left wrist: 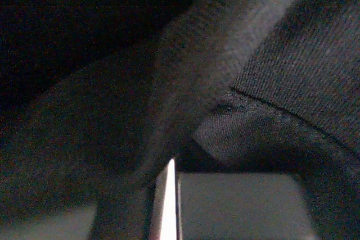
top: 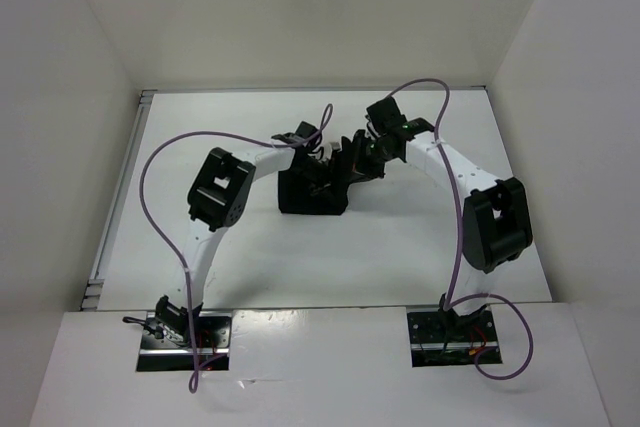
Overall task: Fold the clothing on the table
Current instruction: Fold the skirt
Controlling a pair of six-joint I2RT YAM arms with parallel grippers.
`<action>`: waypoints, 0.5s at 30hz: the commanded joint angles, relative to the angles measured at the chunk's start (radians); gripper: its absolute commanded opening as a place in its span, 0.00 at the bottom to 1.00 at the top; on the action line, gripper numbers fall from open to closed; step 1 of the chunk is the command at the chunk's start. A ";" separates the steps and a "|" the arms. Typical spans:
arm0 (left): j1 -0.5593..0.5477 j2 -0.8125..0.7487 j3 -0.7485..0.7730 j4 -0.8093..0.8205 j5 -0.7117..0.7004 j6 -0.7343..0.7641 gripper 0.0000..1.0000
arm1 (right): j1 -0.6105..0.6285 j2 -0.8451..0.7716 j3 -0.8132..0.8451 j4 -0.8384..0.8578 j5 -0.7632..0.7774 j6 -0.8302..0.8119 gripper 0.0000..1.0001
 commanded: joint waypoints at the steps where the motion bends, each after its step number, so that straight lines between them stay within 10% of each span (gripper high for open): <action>1: 0.049 -0.027 -0.008 -0.010 -0.061 0.016 0.14 | 0.002 -0.005 0.005 -0.040 -0.006 0.010 0.00; 6: 0.169 -0.200 -0.091 0.002 -0.061 0.026 0.33 | 0.002 -0.005 0.005 -0.073 0.026 -0.011 0.00; 15: 0.390 -0.340 -0.271 -0.030 -0.214 0.079 0.34 | 0.002 0.015 -0.004 -0.092 0.036 -0.031 0.00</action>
